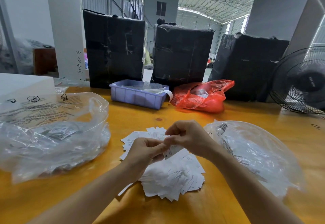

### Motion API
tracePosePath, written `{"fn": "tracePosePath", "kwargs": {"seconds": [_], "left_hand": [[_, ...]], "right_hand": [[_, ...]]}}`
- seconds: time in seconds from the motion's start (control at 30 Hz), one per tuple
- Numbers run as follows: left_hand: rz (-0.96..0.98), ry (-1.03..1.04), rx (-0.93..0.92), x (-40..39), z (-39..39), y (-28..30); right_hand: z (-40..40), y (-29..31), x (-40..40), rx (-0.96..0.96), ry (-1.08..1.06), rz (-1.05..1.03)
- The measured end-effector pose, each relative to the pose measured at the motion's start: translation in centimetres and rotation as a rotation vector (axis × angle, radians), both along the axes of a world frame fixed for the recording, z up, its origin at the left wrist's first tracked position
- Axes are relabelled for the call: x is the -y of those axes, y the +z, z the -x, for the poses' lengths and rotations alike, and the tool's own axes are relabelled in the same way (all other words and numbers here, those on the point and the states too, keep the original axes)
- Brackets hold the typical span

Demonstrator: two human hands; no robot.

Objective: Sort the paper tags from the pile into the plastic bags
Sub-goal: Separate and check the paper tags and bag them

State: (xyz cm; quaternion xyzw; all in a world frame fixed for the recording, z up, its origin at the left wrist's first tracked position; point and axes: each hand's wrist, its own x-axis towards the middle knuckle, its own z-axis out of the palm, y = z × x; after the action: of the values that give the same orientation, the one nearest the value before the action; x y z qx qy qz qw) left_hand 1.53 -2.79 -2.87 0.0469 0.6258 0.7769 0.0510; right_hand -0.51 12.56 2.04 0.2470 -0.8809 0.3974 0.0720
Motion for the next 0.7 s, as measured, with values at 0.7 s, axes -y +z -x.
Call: {"fn": "tracePosePath", "kwargs": {"seconds": [0.7], "left_hand": [[-0.259,0.232,0.119,0.4,1.0,-0.2]], "right_hand": [[-0.4,-1.1,1.5,-0.079,-0.033,-0.067]]}}
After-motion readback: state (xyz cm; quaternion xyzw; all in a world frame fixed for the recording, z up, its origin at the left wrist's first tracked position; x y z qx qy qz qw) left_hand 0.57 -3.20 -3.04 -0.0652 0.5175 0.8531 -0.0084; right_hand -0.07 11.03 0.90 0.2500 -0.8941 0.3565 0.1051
